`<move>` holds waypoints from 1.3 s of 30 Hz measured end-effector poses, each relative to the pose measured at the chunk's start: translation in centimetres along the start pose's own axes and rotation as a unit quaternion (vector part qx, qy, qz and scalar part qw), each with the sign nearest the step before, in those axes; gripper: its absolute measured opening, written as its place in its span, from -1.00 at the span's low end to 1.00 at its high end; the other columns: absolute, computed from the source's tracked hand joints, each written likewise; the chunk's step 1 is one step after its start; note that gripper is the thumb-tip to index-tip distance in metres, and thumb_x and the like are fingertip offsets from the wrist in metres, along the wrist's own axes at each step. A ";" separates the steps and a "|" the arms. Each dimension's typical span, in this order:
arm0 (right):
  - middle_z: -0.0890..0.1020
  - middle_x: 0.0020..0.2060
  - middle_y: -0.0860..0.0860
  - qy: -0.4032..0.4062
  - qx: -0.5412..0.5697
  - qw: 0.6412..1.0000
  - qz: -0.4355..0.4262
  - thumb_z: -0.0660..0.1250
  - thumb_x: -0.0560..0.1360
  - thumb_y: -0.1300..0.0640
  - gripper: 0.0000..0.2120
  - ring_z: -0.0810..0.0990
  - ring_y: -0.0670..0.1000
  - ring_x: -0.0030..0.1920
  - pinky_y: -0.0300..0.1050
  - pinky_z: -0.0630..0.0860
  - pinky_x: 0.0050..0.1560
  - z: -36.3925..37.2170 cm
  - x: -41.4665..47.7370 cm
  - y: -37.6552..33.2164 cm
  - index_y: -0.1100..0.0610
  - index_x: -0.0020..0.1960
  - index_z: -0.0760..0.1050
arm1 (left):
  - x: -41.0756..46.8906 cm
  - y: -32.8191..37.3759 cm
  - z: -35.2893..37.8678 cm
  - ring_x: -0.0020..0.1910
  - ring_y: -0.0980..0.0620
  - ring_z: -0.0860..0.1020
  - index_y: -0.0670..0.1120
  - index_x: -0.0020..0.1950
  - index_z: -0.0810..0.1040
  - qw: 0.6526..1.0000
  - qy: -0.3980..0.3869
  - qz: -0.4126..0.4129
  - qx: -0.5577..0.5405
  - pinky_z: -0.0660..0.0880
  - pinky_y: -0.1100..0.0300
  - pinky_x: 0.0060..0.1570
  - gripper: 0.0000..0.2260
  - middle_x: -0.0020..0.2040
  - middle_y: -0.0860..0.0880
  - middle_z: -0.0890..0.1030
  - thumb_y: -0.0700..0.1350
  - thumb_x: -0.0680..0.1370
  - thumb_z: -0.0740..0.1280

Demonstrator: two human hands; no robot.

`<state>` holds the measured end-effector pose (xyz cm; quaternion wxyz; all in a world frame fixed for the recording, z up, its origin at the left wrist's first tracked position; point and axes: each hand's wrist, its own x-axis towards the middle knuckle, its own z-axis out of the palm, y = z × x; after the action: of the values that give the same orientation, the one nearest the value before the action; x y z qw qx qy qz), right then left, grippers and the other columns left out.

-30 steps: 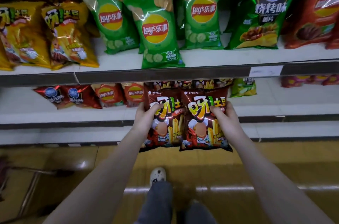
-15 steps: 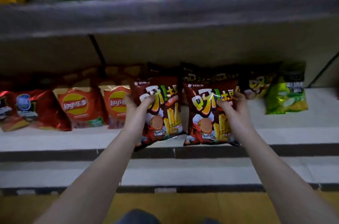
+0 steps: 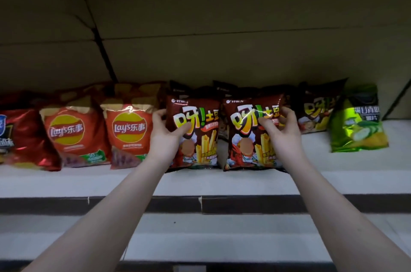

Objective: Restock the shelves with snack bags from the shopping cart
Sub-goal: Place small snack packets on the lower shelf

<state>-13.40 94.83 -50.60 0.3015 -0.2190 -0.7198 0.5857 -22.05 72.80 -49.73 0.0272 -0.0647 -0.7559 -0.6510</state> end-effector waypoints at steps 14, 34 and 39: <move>0.45 0.20 -0.05 -0.035 0.014 0.998 0.045 0.38 0.49 0.14 -0.34 0.42 -0.08 0.22 -0.16 0.35 0.22 2.7 0.7 2.3 0.10 0.49 0.15 | 1.5 -1.6 1.1 0.31 -0.15 0.45 -0.16 0.47 0.18 0.992 0.049 -0.041 0.113 0.43 0.03 0.19 -0.37 0.35 -0.16 0.45 -0.26 0.49 0.42; 0.36 0.35 0.11 0.033 -0.174 0.974 -0.144 0.49 0.36 0.14 -0.30 0.26 0.09 0.40 0.01 0.24 0.38 2.1 -2.6 -0.9 0.19 0.42 0.27 | -2.3 1.4 0.5 0.50 0.01 0.18 -0.05 0.45 0.33 0.981 0.035 0.129 0.141 0.15 0.07 0.46 -0.49 0.51 -0.03 0.26 -0.19 0.53 0.37; 0.43 0.29 -0.03 -0.041 -0.143 0.987 -0.062 0.34 0.49 0.02 -0.50 0.43 0.08 0.28 0.04 0.40 0.28 1.3 -5.2 -7.4 0.08 0.38 0.33 | -4.7 8.0 -0.9 0.45 0.12 0.23 -0.04 0.41 0.39 0.990 0.014 0.067 0.126 0.18 0.13 0.44 -0.55 0.47 -0.01 0.33 -0.20 0.53 0.36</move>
<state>-10.30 88.81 -44.48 0.2731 -0.1909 -0.8201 0.4652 -16.42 72.78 -42.38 0.0895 -0.1026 -0.8253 -0.5480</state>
